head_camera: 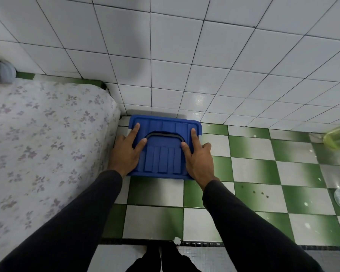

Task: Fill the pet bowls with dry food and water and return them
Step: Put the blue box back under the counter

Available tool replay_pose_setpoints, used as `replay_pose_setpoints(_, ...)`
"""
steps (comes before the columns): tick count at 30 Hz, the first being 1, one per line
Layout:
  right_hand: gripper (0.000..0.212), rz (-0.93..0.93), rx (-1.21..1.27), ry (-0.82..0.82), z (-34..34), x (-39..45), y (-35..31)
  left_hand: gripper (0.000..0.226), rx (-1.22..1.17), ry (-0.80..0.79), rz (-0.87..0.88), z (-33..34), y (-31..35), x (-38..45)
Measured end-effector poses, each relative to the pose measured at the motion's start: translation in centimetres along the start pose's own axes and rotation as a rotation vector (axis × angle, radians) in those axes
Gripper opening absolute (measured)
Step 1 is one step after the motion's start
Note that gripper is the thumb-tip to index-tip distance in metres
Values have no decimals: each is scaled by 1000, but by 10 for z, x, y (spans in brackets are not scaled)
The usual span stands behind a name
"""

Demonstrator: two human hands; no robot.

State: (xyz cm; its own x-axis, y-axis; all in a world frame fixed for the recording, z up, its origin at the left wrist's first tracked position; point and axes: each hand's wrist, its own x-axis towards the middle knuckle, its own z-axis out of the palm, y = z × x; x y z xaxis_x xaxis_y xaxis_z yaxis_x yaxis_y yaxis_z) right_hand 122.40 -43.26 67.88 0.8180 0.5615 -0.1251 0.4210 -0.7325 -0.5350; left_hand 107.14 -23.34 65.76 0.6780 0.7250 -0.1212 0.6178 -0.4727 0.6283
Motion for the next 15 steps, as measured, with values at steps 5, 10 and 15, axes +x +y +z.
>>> replay_pose_setpoints(5, 68, -1, 22, 5, -6, -4, -5, 67, -20, 5, 1, -5, 2, -6)
replay_pose_setpoints(10, 67, 20, 24, 4, -13, -15, -13, 68, -31, 12, 26, -19, 6, -18)
replay_pose_setpoints(15, 68, 44, 12, 6, -25, -33, -23, 66, -30, 68, 92, -33, 10, -35)
